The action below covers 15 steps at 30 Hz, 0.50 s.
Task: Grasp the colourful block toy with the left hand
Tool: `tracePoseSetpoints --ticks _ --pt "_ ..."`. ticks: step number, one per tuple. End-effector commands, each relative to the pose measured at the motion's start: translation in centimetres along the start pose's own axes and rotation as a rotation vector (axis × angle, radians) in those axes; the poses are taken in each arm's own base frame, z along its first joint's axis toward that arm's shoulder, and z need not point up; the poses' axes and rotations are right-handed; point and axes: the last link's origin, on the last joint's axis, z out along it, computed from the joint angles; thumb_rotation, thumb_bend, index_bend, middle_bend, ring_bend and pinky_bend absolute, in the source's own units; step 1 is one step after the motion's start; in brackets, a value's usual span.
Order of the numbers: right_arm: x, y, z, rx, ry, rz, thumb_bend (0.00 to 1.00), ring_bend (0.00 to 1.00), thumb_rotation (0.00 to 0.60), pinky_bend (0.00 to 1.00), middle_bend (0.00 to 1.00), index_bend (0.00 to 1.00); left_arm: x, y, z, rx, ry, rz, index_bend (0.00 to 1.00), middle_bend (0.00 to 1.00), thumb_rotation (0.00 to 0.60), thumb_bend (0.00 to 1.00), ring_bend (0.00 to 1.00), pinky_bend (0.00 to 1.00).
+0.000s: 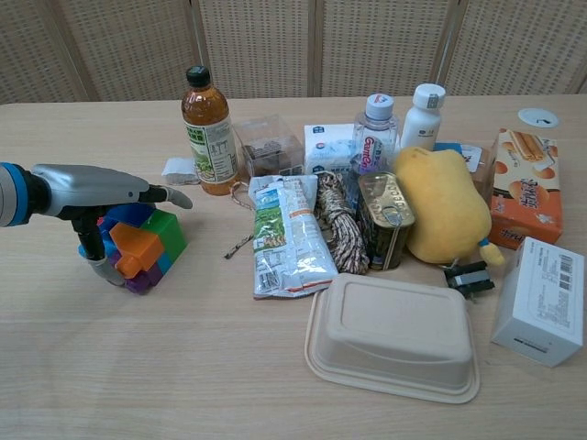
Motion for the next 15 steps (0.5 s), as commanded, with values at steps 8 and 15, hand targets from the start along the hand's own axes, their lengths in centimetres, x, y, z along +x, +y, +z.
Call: tracePoseSetpoints --ticks 8,15 --pt "0.1 0.2 0.0 -0.005 0.007 0.010 0.00 0.00 0.525 0.00 0.00 0.00 0.7 -0.2 -0.3 0.012 0.067 -0.050 0.42 0.54 0.600 0.21 0.76 0.31" --pt "-0.2 0.3 0.0 0.001 -0.004 0.024 0.00 0.00 0.525 0.00 0.00 0.00 5.2 0.1 -2.3 -0.022 0.194 -0.087 0.39 0.52 0.600 0.21 0.75 0.31"
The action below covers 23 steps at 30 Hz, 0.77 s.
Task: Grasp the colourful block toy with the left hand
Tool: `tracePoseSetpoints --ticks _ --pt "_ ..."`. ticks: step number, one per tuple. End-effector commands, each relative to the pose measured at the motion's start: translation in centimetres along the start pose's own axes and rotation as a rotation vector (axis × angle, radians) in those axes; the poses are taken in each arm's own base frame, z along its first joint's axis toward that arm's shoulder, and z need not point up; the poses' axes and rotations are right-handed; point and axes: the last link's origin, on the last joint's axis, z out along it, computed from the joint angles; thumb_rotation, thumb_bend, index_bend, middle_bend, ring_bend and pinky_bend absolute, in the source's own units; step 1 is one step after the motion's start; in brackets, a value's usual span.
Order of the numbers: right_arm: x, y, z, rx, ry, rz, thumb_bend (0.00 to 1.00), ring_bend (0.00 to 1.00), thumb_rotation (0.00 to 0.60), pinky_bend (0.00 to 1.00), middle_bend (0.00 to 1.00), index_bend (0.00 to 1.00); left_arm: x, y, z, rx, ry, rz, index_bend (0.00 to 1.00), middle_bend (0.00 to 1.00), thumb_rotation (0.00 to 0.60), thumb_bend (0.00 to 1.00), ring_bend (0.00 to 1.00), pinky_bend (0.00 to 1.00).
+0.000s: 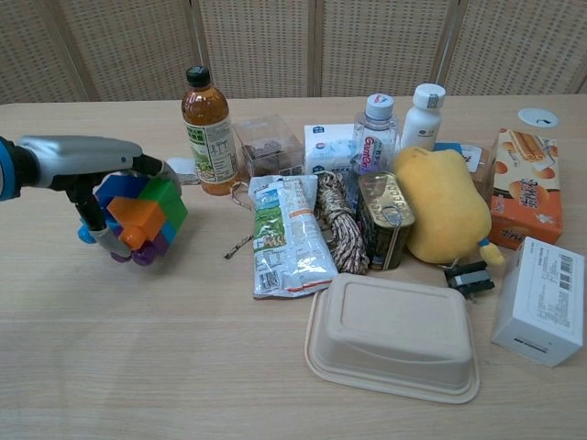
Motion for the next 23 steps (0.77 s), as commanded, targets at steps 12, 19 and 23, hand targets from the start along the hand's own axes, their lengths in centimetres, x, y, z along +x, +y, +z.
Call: tracePoseSetpoints --ticks 12,19,23 --pt "-1.1 0.5 -0.4 0.009 -0.017 0.046 0.00 0.00 0.524 0.00 0.00 0.00 16.2 2.0 -5.8 -0.078 0.389 -0.128 0.36 0.46 0.600 0.20 0.72 0.25" --pt "-1.6 0.6 -0.3 0.009 -0.029 0.056 0.00 0.00 0.525 0.00 0.00 0.00 19.5 2.3 -7.6 -0.097 0.471 -0.178 0.34 0.44 0.600 0.19 0.71 0.22" --pt "-1.6 0.5 -0.2 0.009 -0.030 0.055 0.00 0.00 0.524 0.00 0.00 0.00 19.4 2.3 -7.6 -0.102 0.467 -0.192 0.34 0.43 0.600 0.19 0.71 0.21"
